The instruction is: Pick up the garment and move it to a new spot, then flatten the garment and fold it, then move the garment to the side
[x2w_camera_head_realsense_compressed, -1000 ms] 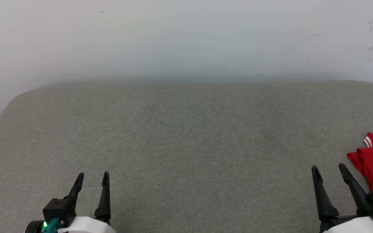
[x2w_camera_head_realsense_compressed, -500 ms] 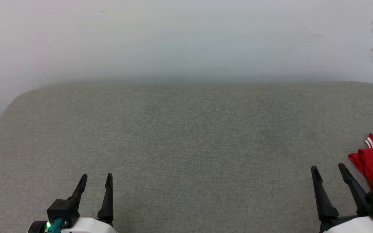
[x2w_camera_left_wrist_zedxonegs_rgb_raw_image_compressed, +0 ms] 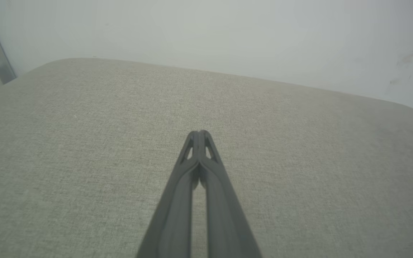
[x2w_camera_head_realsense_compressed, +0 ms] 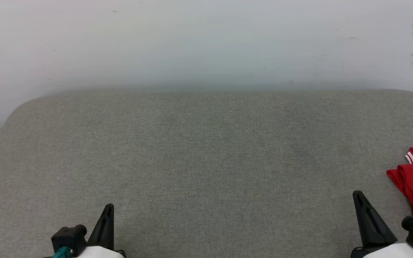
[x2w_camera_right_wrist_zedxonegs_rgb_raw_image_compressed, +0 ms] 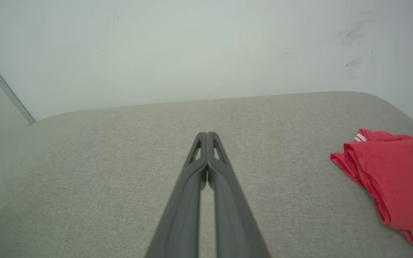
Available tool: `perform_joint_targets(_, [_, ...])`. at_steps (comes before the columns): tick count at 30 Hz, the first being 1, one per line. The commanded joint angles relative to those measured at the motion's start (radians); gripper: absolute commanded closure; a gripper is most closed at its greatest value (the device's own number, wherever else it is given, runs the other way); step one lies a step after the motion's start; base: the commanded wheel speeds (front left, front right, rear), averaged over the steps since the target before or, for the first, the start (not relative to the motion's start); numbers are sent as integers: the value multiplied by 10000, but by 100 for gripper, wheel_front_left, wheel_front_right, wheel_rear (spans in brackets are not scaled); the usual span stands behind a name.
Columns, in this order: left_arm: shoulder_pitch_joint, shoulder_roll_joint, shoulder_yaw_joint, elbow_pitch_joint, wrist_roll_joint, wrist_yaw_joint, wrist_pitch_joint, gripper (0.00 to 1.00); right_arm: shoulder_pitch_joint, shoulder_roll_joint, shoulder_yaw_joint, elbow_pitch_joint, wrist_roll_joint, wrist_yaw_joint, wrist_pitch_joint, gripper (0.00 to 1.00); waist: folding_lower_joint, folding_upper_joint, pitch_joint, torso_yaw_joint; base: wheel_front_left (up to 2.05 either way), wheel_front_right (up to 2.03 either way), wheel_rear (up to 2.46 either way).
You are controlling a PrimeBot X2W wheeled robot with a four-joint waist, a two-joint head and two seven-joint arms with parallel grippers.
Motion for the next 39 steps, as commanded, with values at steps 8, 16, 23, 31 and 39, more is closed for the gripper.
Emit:
perform_joint_targets(8, [-385,-75,297,-129,-1708,-146,419,100,-542,-160,78,446,1998,-1,-46,100,0,0,13,-8,0,0,0])
perform_joint_targets(16, [-526,-174,465,-128,-3007,-239,754,100,-854,-234,129,898,3473,-1,-52,100,0,0,26,-15,0,0,0])
perform_joint_targets(23, [-642,-254,609,-114,-4056,-314,1031,100,-1091,-280,153,1254,4649,-1,-45,100,0,0,37,-21,0,0,0])
perform_joint_targets(31, [-773,-346,762,-96,-5152,-392,1329,100,-1345,-319,165,1630,5873,-2,-23,100,0,0,49,-28,0,0,0])
perform_joint_targets(39, [-882,-420,890,-79,-6039,-456,1571,100,-1555,-342,163,1933,6857,-2,5,100,0,0,60,-34,0,0,0])
